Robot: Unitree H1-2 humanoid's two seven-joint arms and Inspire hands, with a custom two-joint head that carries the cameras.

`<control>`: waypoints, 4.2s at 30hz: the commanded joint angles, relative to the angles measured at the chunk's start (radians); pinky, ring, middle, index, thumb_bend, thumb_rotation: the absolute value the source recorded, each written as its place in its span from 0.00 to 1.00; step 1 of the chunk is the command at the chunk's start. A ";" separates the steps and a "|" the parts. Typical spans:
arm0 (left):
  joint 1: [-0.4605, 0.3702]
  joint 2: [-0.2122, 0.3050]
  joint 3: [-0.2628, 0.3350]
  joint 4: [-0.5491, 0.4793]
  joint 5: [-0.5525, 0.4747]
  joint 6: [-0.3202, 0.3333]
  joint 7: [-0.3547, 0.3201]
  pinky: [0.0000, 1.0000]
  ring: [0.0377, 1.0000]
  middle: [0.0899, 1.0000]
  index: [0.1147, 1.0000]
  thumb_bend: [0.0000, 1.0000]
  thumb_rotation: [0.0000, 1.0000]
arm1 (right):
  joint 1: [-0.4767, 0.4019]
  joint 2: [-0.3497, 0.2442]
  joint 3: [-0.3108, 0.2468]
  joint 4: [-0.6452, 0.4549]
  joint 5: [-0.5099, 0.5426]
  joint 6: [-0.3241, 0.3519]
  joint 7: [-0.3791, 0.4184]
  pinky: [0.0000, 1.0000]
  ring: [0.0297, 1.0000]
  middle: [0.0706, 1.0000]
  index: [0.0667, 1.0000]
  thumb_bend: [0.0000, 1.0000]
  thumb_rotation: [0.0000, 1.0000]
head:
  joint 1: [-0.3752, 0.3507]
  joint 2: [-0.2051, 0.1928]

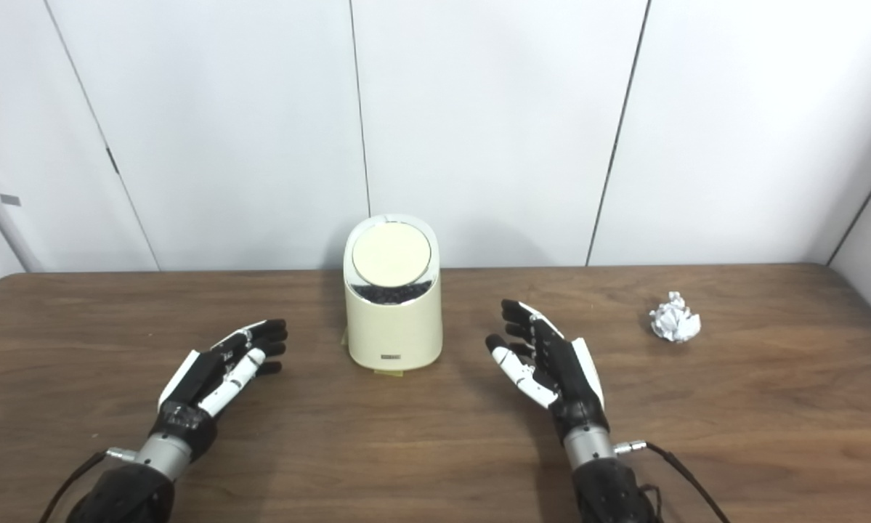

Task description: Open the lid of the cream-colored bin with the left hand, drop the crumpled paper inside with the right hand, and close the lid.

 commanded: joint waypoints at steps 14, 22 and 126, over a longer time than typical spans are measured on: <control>-0.017 0.007 -0.010 -0.001 0.005 0.001 -0.009 0.79 0.84 0.84 0.83 0.24 0.52 | -0.036 -0.007 -0.001 -0.032 -0.004 -0.025 -0.003 0.76 0.83 0.83 0.80 0.22 0.49 | -0.003 0.002; -0.044 0.021 -0.018 -0.091 0.075 0.019 0.029 0.87 0.91 0.91 0.90 0.59 0.59 | -0.041 -0.013 0.005 -0.011 -0.015 -0.058 -0.005 0.76 0.83 0.83 0.80 0.22 0.49 | -0.004 -0.002; -0.557 0.167 -0.605 0.325 1.339 -0.170 0.615 1.00 0.99 0.95 0.94 1.00 0.26 | -0.029 0.001 0.006 -0.038 -0.003 -0.037 -0.003 0.76 0.83 0.83 0.80 0.23 0.46 | -0.023 0.006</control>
